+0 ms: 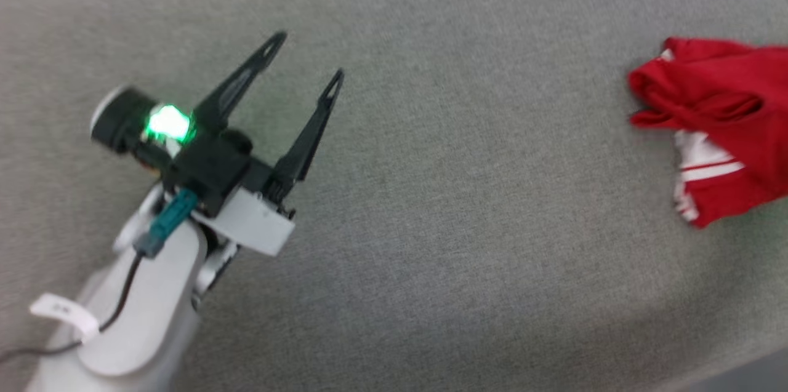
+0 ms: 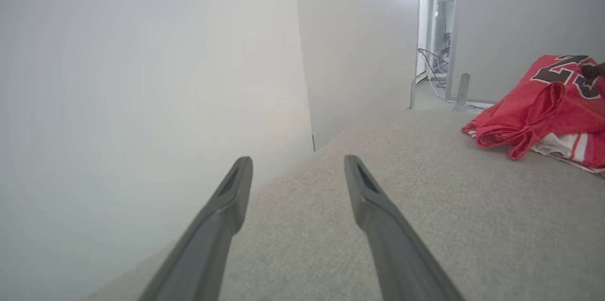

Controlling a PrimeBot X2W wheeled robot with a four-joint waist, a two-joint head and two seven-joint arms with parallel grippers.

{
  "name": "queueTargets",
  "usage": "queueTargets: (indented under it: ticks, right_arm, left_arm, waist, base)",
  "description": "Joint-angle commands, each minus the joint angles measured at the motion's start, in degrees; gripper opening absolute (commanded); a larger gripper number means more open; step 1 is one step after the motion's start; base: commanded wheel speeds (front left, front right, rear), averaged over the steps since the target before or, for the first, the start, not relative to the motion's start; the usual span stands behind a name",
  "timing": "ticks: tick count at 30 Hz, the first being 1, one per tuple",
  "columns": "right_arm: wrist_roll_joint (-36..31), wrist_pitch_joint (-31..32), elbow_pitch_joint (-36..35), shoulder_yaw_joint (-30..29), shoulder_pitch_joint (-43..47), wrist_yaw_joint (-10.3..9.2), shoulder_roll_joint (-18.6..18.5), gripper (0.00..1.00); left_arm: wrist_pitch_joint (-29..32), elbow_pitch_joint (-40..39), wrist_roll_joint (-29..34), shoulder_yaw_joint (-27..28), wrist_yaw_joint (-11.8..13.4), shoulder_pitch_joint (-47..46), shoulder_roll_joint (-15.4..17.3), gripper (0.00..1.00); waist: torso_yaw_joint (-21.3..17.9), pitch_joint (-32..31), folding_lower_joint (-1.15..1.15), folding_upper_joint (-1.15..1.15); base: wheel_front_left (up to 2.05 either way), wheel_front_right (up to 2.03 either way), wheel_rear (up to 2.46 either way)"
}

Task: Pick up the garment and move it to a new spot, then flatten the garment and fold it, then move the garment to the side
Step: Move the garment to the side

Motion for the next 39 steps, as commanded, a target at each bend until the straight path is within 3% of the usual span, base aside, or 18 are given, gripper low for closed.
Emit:
queueTargets:
  ticks: [1, 8, 21, 22, 23, 24, 25, 39]
  right_arm:
    - [-1.3, -2.1, 2.1, -0.8, -3.2, -0.06, -0.3, 0.00]
    - [-10.1, -10.2, 13.4, -0.6, -14.4, -0.06, -2.5, 0.00]
    - [-17.7, -21.3, 32.1, -1.9, -24.5, -0.06, 0.4, 0.00]
    - [-18.1, -22.3, 33.1, -2.1, -25.1, -0.06, 0.5, 0.11]
    - [-18.4, -23.1, 33.9, -2.4, -25.5, -0.06, 0.7, 0.48]
    - [-18.8, -23.9, 34.5, -2.4, -25.8, -0.06, 0.8, 0.96]
    - [-19.1, -24.6, 35.0, -2.4, -26.2, -0.06, 0.8, 1.00]
    - [-23.1, -27.6, 35.8, 1.8, -28.1, -0.06, -0.8, 1.00]
  left_arm:
    - [0.3, -0.1, -0.1, -1.0, 0.1, -2.4, 0.8, 1.00]
    - [0.1, -0.4, 0.3, -2.9, 0.1, -9.3, 2.3, 1.00]
    - [1.8, -2.1, 0.9, -4.0, 0.2, -14.2, 4.6, 1.00]
    - [2.0, -2.2, 0.9, -4.0, 0.3, -14.2, 4.7, 1.00]
    - [2.2, -2.4, 0.9, -3.9, 0.4, -14.1, 4.9, 1.00]
    - [2.3, -2.5, 0.8, -3.7, 0.6, -14.0, 5.1, 1.00]
    - [2.4, -2.7, 0.7, -3.6, 0.8, -13.8, 5.3, 1.00]
    - [0.6, -1.2, -2.0, -2.3, 4.3, -8.3, 3.5, 1.00]
  waist:
    - [-1.9, 3.6, 0.00, 0.00]
    - [-0.5, 6.6, 0.00, 0.00]
    - [0.4, 10.9, 0.00, 0.00]
    - [0.5, 11.0, 0.00, 0.00]
    - [0.5, 11.0, 0.00, 0.00]
    - [0.5, 11.0, 0.00, 0.00]
    - [0.5, 10.9, 0.00, 0.00]
    - [3.6, 4.6, 0.00, 0.00]
  base:
    - [0.00, 0.00, 0.00]
    - [0.00, 0.00, 0.00]
    - [0.00, 0.00, 0.00]
    - [0.00, 0.00, 0.00]
    - [0.00, 0.00, 0.00]
    - [0.00, 0.00, 0.00]
    - [0.00, 0.00, 0.00]
    - [0.00, 0.00, 0.00]
